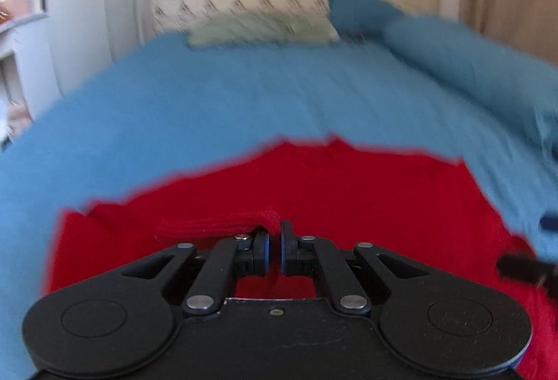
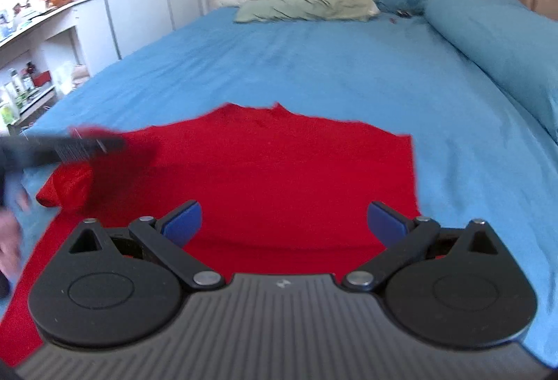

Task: Fold small clothes

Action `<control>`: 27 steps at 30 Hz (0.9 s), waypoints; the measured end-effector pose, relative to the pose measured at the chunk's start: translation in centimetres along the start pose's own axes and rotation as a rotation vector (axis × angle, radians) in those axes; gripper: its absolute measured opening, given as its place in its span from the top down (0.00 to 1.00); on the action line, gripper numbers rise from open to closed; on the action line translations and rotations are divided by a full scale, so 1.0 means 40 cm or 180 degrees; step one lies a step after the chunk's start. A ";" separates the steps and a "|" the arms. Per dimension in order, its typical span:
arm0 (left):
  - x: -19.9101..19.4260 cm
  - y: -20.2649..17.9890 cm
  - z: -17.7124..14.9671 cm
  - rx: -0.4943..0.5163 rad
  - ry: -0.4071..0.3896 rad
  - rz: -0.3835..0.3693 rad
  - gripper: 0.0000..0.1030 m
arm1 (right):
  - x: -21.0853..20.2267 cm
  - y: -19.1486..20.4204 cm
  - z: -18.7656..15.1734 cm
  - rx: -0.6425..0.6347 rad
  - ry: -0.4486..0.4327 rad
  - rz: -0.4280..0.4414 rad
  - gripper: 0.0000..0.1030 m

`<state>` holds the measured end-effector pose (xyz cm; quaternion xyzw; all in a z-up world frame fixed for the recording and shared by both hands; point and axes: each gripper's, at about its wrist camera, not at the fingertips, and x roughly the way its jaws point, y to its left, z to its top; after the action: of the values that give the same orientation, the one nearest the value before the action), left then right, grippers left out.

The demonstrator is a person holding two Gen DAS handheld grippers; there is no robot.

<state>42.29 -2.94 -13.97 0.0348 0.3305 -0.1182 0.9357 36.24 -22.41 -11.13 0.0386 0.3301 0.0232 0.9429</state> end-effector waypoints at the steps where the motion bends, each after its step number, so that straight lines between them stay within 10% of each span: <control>1: 0.017 -0.016 -0.019 -0.0001 0.0066 -0.0010 0.95 | 0.002 -0.014 -0.005 0.0007 0.0027 0.0001 0.00; 5: 0.043 -0.040 -0.067 -0.0010 0.0184 -0.0028 0.83 | 0.010 -0.041 -0.017 -0.0094 0.0047 0.0046 0.00; 8: 0.014 -0.014 -0.071 -0.0040 0.0142 -0.0092 0.20 | 0.018 -0.044 -0.012 -0.0125 0.0022 0.0094 0.00; 10: -0.036 0.001 -0.070 -0.0034 -0.0006 -0.0065 0.06 | 0.022 -0.035 0.003 -0.0168 -0.0025 0.0145 0.00; 21: -0.089 0.288 -0.086 -0.0549 0.0061 0.0895 0.01 | 0.119 0.268 0.049 -0.1822 0.0099 0.0776 0.00; 27: -0.094 0.352 -0.102 -0.0855 0.0157 0.0892 0.01 | 0.204 0.427 0.013 -0.2644 0.0311 0.0906 0.26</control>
<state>40.41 12.06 -14.97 -0.0418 0.3580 0.0593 0.9309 42.62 -4.85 -14.27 -0.2997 0.3284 0.2853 0.8491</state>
